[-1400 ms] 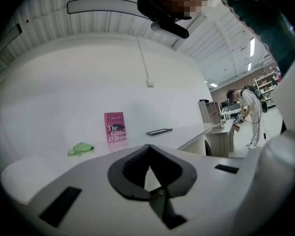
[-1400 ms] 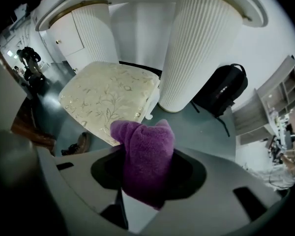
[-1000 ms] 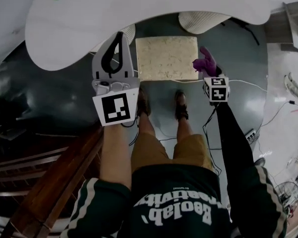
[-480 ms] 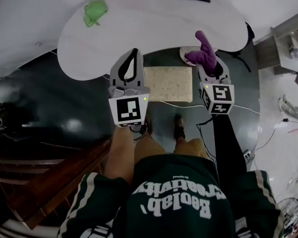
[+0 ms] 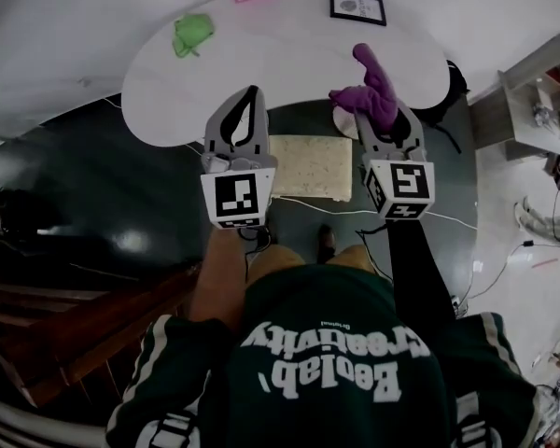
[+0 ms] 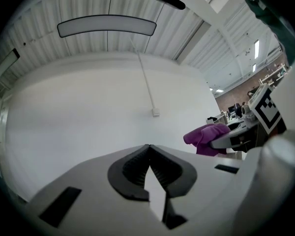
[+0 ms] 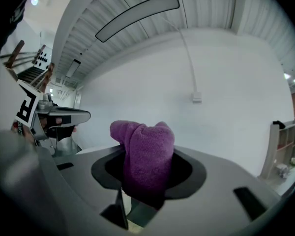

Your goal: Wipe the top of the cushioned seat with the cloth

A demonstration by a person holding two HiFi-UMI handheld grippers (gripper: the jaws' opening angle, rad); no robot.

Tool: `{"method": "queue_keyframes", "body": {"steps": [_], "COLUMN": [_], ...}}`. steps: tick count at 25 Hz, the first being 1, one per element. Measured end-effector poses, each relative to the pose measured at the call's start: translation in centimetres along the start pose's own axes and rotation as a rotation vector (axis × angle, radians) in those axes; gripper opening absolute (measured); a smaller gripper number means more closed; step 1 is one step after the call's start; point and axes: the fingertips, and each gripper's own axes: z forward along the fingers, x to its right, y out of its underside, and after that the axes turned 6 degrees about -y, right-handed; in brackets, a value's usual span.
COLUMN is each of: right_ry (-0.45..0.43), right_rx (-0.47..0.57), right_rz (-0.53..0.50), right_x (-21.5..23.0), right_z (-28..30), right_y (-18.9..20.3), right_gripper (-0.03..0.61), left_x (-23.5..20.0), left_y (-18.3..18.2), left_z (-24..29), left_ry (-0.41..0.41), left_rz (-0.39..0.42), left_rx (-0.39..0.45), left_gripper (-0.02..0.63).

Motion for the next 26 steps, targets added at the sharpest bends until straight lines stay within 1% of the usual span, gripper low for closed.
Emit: {"method": "queue_keyframes", "body": {"steps": [4,6,16,26], "right_ry": [-0.027,-0.036,-0.057,-0.063], "right_rx": [0.035,0.053,0.106,0.112], "right_rz": [-0.057,-0.068,-0.082,-0.088], "right_x": [-0.2,-0.2,0.2,0.4], "right_z": [-0.4,-0.5,-1.5,-1.7], "right_y": [-1.5,-2.2,-3.6,-3.8], "right_gripper": [0.181,0.181,0.183,0.184], "left_x": [0.0,0.0,1.2,1.1], "left_y": [-2.0,-2.6,-4.3,-4.9], "left_z": [-0.1,-0.2,-0.4,-0.4], "left_ry": [-0.020,-0.027,-0.038,-0.048], "left_rz": [0.011,0.020,0.043,0.049], "left_rx": [0.040,0.051,0.082,0.093], "left_gripper": [0.015,0.014,0.014,0.014]}}
